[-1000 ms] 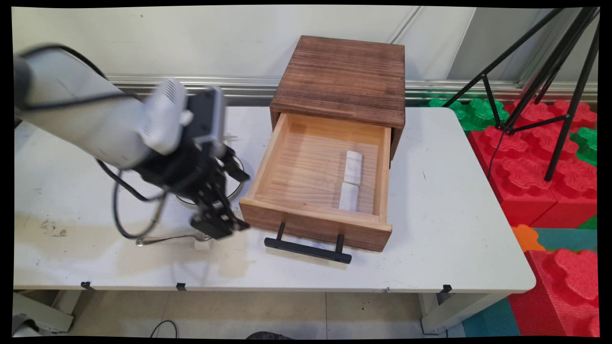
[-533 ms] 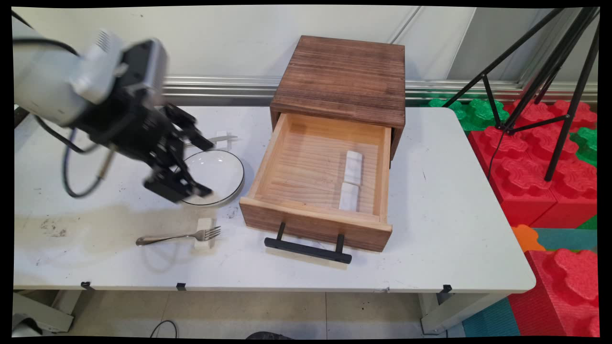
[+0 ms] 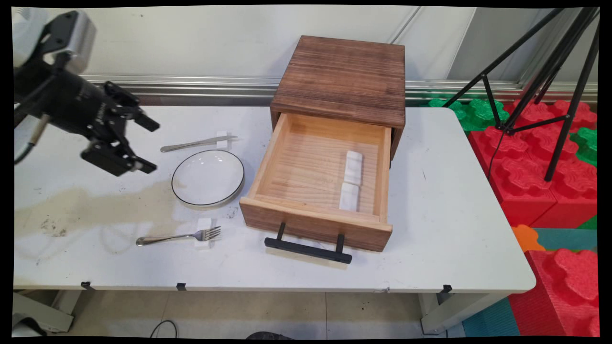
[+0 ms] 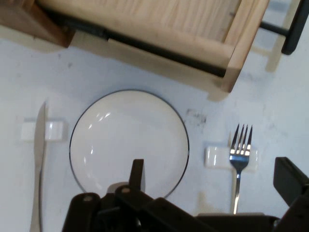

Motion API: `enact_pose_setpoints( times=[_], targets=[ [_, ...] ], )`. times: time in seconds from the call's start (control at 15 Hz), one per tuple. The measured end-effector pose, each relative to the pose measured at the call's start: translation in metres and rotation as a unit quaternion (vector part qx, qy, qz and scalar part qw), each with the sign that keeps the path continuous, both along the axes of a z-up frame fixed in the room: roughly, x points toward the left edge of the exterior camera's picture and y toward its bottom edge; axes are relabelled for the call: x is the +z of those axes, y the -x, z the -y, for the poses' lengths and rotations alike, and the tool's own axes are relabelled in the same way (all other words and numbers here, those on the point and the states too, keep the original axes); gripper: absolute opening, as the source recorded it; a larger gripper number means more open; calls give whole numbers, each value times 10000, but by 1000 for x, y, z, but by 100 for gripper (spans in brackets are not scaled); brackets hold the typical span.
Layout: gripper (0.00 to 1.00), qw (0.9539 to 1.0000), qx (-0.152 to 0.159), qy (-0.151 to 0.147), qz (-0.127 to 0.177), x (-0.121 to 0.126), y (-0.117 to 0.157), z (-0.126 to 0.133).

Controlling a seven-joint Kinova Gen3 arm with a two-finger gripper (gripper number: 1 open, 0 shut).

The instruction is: Pick up the knife from the left of the white plate

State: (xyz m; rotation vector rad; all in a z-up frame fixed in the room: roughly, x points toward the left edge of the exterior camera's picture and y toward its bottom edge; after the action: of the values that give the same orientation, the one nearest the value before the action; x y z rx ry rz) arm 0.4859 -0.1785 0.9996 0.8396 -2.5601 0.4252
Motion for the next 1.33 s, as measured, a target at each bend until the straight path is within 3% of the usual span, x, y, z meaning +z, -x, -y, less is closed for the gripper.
enact_pose_setpoints(
  times=[0.73, 0.93, 1.33],
  targets=[
    [100, 9987, 432, -205, 157, -6, -60, 2],
    [100, 9978, 553, -198, 319, -8, -73, 18],
    [100, 9946, 706, -243, 715, -17, -88, 76]
  ],
)
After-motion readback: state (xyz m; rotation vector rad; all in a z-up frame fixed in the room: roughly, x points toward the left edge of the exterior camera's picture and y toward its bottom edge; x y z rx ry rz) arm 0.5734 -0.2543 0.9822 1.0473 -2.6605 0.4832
